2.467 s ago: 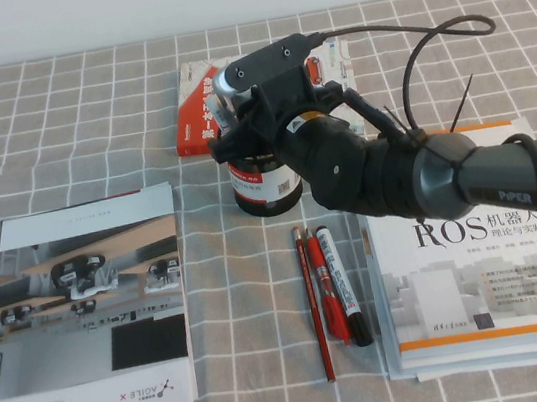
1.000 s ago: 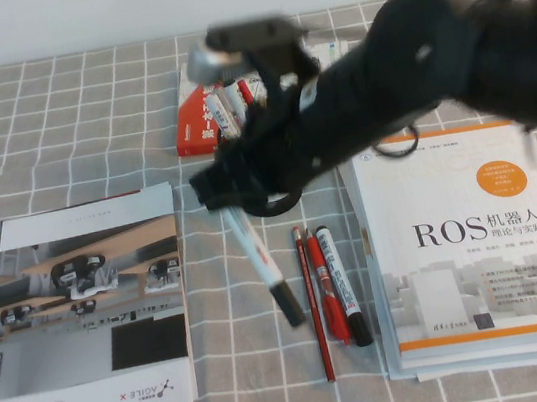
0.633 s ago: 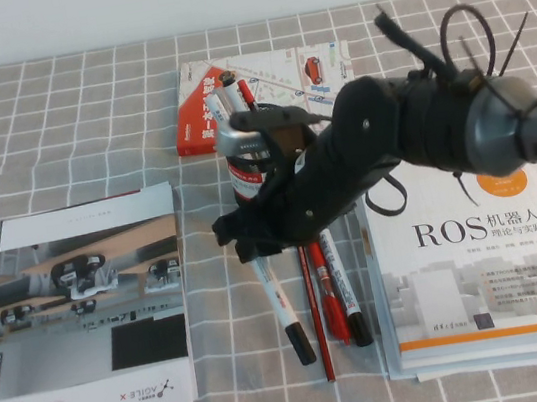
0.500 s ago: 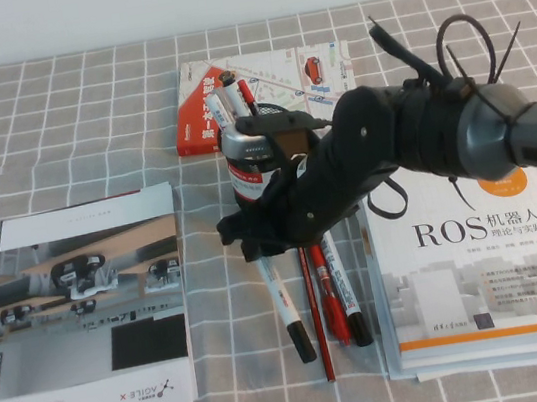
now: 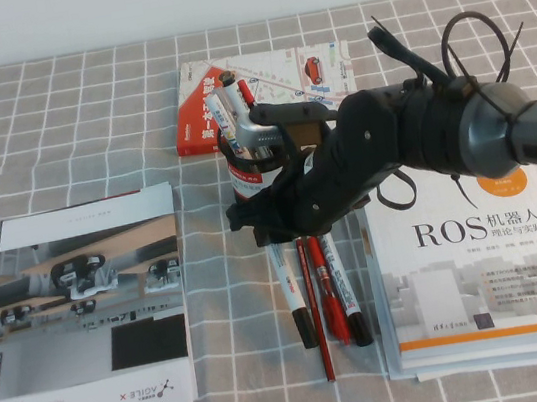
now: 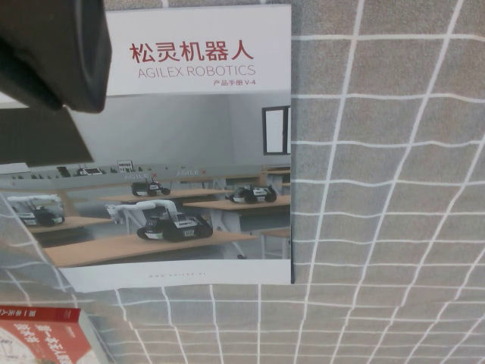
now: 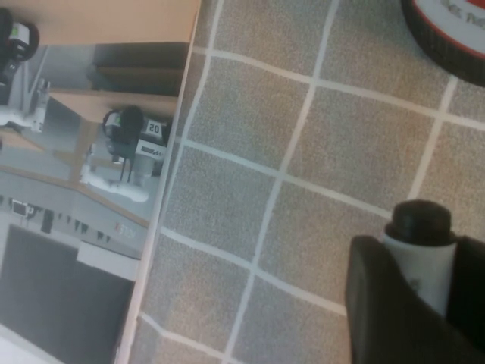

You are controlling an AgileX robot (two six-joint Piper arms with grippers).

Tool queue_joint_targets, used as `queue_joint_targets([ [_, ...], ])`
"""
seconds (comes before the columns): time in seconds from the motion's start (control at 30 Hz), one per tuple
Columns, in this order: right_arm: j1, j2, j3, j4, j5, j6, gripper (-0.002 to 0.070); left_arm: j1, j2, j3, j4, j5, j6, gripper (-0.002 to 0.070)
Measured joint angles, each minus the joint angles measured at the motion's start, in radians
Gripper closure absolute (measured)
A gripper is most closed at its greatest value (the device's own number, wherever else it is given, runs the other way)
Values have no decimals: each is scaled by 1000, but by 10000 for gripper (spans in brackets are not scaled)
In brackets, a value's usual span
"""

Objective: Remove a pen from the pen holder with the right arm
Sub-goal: 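Take a marker out of the pen holder and lay it on the table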

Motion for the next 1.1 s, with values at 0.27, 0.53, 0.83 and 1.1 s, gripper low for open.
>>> queue_joint_targets([
  [0.27, 0, 0, 0, 0, 0, 0, 538, 0, 0, 0, 0, 0, 0, 678],
  [0.53, 0, 0, 0, 0, 2, 0, 441, 0, 0, 0, 0, 0, 0, 678],
  [0.83, 24, -171, 118, -52, -37, 2, 440, 0, 0, 0, 0, 0, 0, 678],
  [1.1, 44, -632, 382, -161, -73, -26, 636, 0, 0, 0, 0, 0, 0, 678],
])
